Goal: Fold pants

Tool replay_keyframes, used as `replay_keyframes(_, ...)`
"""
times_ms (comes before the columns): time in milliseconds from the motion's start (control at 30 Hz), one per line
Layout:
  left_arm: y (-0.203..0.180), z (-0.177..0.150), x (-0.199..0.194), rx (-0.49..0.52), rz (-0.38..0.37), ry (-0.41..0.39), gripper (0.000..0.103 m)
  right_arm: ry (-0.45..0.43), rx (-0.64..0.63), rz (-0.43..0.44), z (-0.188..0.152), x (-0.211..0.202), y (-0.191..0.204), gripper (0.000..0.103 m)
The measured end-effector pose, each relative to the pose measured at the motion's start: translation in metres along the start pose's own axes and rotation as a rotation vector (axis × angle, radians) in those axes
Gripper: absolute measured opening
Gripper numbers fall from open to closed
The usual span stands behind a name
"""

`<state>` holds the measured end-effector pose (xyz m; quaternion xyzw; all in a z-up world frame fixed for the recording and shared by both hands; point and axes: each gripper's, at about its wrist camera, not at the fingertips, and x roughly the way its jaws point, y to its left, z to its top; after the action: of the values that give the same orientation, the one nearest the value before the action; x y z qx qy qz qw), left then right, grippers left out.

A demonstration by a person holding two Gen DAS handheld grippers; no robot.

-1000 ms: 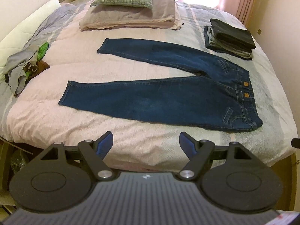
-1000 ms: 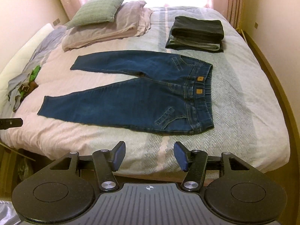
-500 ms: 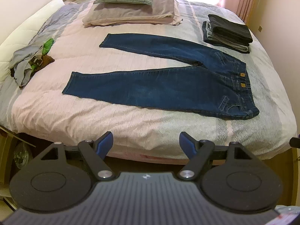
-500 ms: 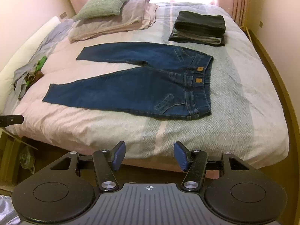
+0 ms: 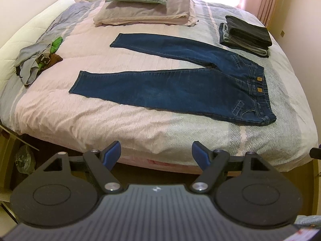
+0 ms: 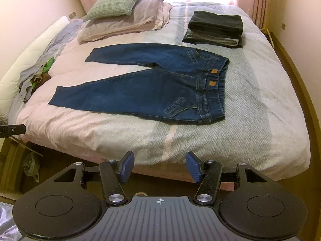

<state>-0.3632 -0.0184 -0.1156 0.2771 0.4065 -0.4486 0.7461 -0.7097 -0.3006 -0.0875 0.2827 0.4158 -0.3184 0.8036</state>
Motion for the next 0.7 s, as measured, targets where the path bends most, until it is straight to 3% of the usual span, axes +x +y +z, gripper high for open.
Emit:
replay_keyframes(400,0.001,0.003,0.009,-0.024,0.017,0.017,0.075,0.022,0.001,0.015,0.007,0.013,-0.004,0.054)
replay_keyframes(700,0.027,0.034,0.042,-0.046,0.027,0.028,0.075,0.031,-0.003,-0.002,0.042,0.042,0.008,0.054)
